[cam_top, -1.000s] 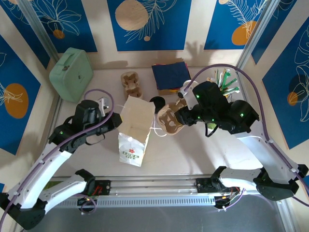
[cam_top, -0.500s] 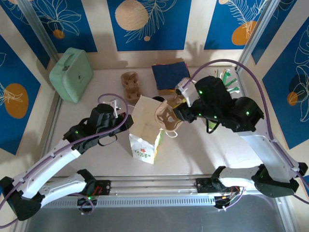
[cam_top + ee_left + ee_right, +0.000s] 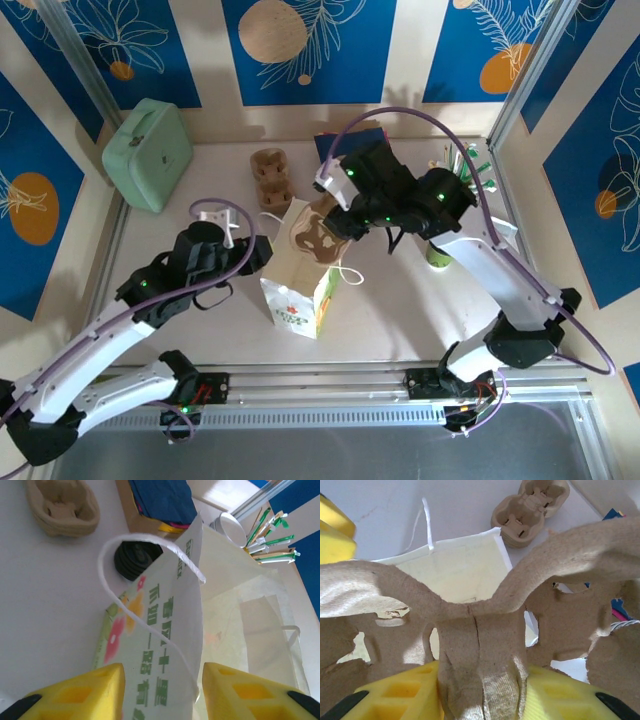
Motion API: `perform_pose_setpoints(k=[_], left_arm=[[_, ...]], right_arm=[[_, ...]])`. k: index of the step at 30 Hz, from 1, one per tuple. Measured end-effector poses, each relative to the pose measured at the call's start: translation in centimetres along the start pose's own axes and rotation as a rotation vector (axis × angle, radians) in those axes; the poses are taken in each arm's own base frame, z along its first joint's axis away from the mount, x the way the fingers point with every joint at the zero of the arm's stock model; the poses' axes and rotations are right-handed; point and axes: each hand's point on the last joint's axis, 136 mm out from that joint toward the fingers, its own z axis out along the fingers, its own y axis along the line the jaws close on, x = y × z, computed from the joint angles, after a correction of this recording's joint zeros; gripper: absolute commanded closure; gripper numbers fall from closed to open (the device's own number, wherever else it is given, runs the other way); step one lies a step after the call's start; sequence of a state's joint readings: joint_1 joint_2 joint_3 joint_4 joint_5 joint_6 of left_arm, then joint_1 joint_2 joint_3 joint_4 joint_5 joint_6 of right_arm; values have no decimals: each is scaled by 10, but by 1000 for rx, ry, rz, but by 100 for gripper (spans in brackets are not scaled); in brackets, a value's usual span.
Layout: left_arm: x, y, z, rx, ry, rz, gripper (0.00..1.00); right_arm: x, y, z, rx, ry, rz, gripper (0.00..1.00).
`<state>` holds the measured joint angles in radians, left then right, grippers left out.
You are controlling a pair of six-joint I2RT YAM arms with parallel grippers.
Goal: Pack the takeout coffee
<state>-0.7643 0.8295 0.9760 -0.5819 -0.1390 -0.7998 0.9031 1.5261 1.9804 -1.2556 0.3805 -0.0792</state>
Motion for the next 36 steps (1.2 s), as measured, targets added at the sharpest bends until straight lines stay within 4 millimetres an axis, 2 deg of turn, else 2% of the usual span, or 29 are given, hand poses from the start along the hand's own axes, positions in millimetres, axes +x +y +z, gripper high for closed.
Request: perform_pose_setpoints(k=[5, 9, 21, 36], left_arm=[[-9, 14, -22, -46, -69, 60, 53], [-13, 23, -32, -82, -100, 90, 52], [-14, 30, -36, -114, -111, 124, 50], [-15, 35, -43, -119, -144, 122, 49]], right_arm=[[0, 12, 15, 22, 65, -72, 61], [2, 17, 27, 51, 114, -118, 61], [4, 21, 46, 139, 226, -209, 61], [20, 55, 64, 67, 324, -265, 61]])
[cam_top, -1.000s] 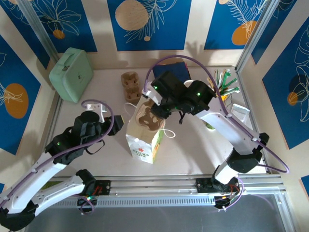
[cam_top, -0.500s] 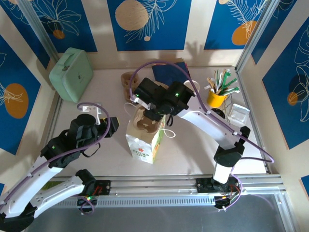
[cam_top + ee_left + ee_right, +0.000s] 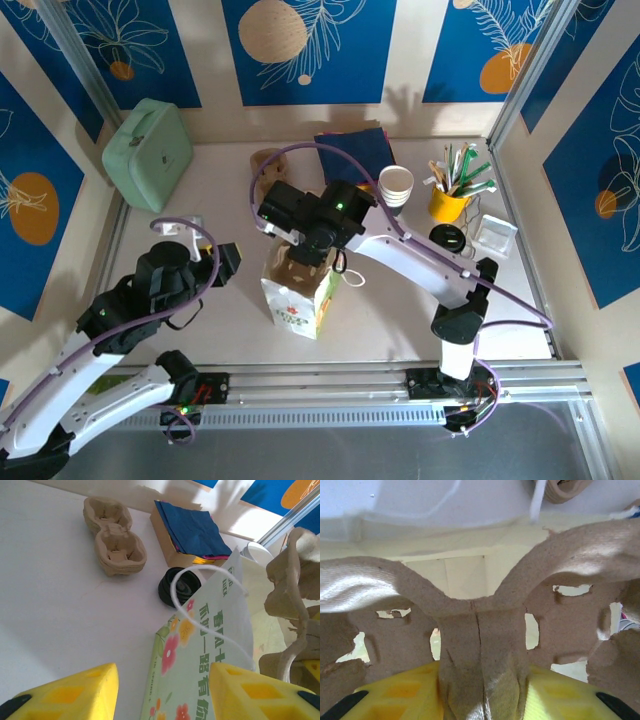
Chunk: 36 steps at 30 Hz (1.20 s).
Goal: Pack the takeout coffee
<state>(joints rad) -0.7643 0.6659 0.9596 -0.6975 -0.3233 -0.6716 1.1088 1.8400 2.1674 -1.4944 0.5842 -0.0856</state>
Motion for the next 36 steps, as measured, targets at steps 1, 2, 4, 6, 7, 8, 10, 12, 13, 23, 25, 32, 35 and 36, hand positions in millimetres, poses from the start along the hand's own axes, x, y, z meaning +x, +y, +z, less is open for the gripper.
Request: perform_pose_setpoints(k=[1, 2, 4, 6, 7, 8, 10, 12, 13, 23, 25, 32, 35, 36], left_arm=[[1, 1, 0, -1, 1, 1, 48], [1, 1, 0, -3, 2, 1, 48], [2, 2, 1, -6, 4, 2, 48], [3, 3, 1, -9, 5, 3, 48], [3, 3, 1, -10, 6, 4, 48], [4, 3, 2, -12, 6, 4, 48], [5, 5, 2, -17, 6, 5, 48], [6, 6, 3, -22, 10, 6, 48], [7, 6, 4, -23, 11, 7, 48], [12, 9, 7, -32, 23, 12, 47], [12, 9, 7, -31, 25, 12, 46], [16, -9, 10, 64, 51, 81, 46], [21, -20, 14, 115, 80, 126, 46], [23, -23, 15, 129, 93, 140, 46]], right_arm=[[0, 1, 2, -6, 5, -1, 61], [0, 3, 4, -12, 11, 0, 61], [0, 6, 7, -24, 19, 1, 61], [0, 9, 9, -39, 26, 2, 61], [0, 11, 9, -46, 28, 5, 61], [0, 12, 9, -54, 28, 5, 61], [0, 16, 10, -75, 26, 8, 61], [0, 21, 13, -98, 32, 8, 61], [1, 24, 16, -108, 39, 7, 61], [9, 36, 38, -194, 82, 33, 61], [9, 37, 42, -208, 83, 40, 61], [12, 43, 58, -255, 87, 63, 61], [13, 43, 57, -271, 66, 75, 61], [12, 42, 56, -274, 58, 79, 61]])
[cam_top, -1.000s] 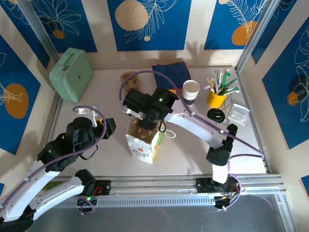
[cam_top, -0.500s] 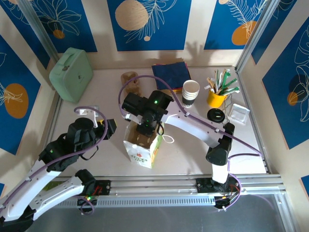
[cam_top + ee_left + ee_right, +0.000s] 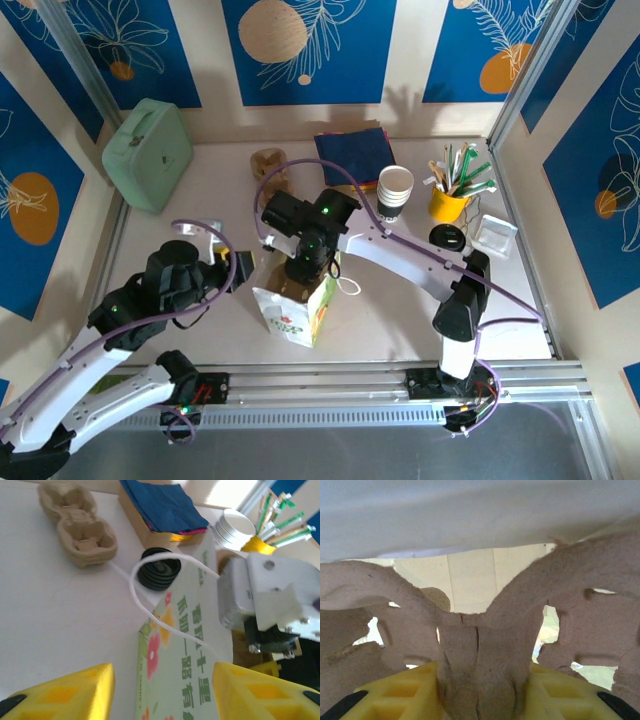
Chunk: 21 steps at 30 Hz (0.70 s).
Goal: Pack the takeout coffee
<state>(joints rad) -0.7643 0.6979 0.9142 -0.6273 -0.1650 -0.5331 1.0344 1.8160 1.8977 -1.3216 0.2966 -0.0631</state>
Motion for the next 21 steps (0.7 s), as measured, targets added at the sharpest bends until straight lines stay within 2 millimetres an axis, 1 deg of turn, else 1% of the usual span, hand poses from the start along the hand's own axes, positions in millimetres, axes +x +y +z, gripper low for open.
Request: perform_pose_setpoints(k=[4, 7, 15, 18, 21], left_arm=[[8, -9, 8, 43, 53, 57, 46], [14, -14, 15, 64, 92, 96, 47], [9, -31, 22, 119, 132, 158, 49], [8, -35, 21, 140, 135, 178, 50], [3, -39, 17, 156, 125, 200, 49]], right_arm=[[-3, 0, -4, -19, -36, 10, 61], [-2, 0, -4, -28, -42, 15, 61], [2, -5, -1, -29, -46, 30, 61], [1, -6, -2, -29, -56, 34, 61], [1, -7, -4, -27, -68, 37, 61]])
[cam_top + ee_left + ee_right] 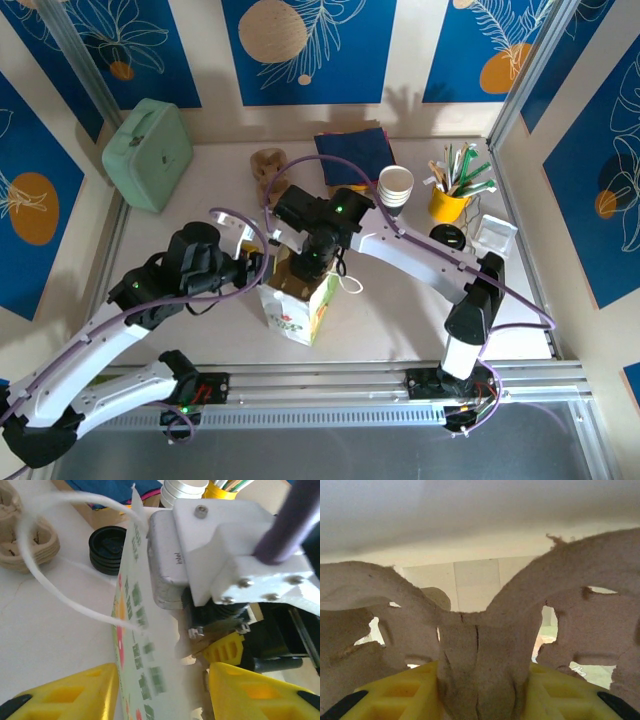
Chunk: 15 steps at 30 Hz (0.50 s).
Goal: Pack the takeout coffee
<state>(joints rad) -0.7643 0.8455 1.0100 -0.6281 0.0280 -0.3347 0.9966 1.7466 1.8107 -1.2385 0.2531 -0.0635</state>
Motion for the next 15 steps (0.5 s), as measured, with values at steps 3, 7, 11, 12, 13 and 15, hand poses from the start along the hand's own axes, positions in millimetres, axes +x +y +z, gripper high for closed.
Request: perform_pose_setpoints(k=[3, 7, 11, 12, 13, 15], left_arm=[[-4, -4, -4, 18, -10, 18, 48], [-4, -6, -4, 27, -8, 30, 47], [0, -3, 6, 16, 23, 28, 49], [2, -2, 9, 7, 37, 27, 50], [4, 0, 13, -2, 49, 26, 52], [7, 4, 18, -22, 65, 25, 56]], right_arm=[[1, -2, -1, 2, -2, 4, 61], [1, -4, -1, 4, -7, 10, 61], [1, -5, 0, 0, -8, 15, 61], [1, -5, 1, -4, -9, 16, 61], [2, -5, 1, -9, -8, 18, 61], [4, -5, 3, -16, -4, 22, 61]])
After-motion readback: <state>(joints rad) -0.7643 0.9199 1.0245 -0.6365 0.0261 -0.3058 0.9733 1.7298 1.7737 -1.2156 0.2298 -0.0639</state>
